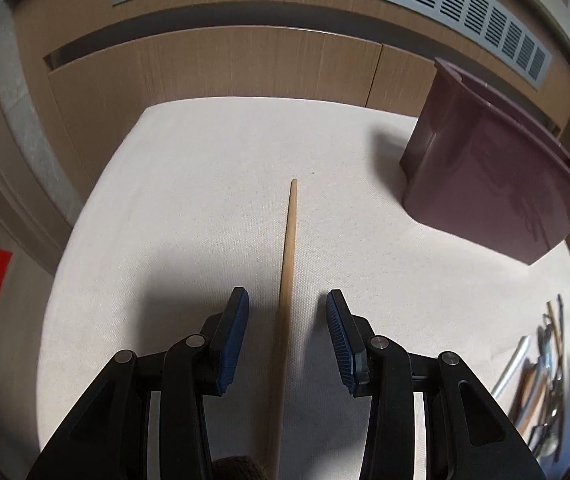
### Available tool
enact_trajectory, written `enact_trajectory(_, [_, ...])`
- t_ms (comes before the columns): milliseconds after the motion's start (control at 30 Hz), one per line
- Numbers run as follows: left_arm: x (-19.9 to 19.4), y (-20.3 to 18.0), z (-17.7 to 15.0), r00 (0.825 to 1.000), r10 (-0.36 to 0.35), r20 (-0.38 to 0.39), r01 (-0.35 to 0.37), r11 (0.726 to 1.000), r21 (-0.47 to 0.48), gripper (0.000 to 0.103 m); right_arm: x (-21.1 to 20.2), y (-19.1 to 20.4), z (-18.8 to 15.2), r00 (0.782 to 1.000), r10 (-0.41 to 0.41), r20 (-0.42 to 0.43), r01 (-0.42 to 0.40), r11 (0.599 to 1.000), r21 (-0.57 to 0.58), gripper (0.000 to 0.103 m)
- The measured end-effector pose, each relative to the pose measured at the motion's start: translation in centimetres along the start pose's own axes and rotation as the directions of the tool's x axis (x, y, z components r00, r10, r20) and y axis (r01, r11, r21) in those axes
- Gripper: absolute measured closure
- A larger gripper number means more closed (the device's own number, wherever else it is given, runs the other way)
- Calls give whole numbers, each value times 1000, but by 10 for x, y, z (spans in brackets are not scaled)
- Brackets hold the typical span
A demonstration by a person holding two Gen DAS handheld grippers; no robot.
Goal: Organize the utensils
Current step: 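Reach the left gripper to the lone wooden chopstick and close on it, then lift the chopstick with the left gripper toward the maroon holder while right grasps the white-ball spoon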
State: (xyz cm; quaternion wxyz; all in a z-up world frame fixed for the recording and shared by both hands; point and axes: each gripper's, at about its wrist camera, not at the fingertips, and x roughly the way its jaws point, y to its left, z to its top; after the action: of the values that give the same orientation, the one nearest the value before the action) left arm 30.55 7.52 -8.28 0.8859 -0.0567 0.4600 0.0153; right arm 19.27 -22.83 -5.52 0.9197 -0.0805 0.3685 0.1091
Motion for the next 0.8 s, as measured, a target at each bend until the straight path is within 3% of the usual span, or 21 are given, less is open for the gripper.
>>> enact_trajectory(400, [0,-3,0,999,35,-8,-35,999,2,63,4,-23,0,1000,-24,-15,25,997,79,71])
enact_trajectory(433, [0,-3,2,999,35,-8,-35,999,-7,70,5,-26,2,1000,-4,-18,6,996,91,71])
enact_trajectory(467, [1,-4,3,999,32,-5,-32,999,-9,84,6,-26,2,1000,10,-20,-8,995,95,71])
enact_trajectory(533, [3,-7,7,1000,1,-10,-1,1000,-3,93,9,-24,5,998,65,-23,-63,994,90,71])
enact_trajectory(667, [1,-16,11,1000,-9,11,9,1000,30,98,18,-14,14,988,149,-49,-145,986,79,71])
enact_trajectory(800, [-38,-17,5,993,-62,98,62,998,11,98,32,-8,17,976,195,-97,-184,977,108,71])
